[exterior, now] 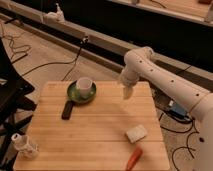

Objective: Knock the bottle over

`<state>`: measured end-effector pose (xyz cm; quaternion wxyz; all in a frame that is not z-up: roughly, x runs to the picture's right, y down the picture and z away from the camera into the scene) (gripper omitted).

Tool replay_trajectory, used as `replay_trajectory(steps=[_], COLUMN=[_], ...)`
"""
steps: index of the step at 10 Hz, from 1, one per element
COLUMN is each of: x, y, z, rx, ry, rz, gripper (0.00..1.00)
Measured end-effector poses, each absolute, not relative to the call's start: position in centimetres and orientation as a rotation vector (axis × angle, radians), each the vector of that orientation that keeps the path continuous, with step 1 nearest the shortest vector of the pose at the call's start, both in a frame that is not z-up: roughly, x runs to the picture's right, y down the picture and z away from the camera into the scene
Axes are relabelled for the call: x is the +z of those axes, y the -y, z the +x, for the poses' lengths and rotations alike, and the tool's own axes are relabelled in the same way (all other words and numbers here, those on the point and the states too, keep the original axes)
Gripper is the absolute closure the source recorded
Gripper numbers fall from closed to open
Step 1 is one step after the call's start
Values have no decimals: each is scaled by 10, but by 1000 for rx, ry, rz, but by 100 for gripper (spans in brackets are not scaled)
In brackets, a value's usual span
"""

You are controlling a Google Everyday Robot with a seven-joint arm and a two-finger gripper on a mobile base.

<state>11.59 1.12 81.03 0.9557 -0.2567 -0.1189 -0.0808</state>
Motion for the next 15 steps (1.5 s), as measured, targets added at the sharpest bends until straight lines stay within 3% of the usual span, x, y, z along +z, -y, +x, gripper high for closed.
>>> replay_trajectory(steps=[4,11,15], x=[810,810,809], y=[-11,-11,-12], z=[116,116,116], rx=[-164,-164,-243], ry=[241,241,218], rz=[-521,-521,-545], gripper=[36,99,100])
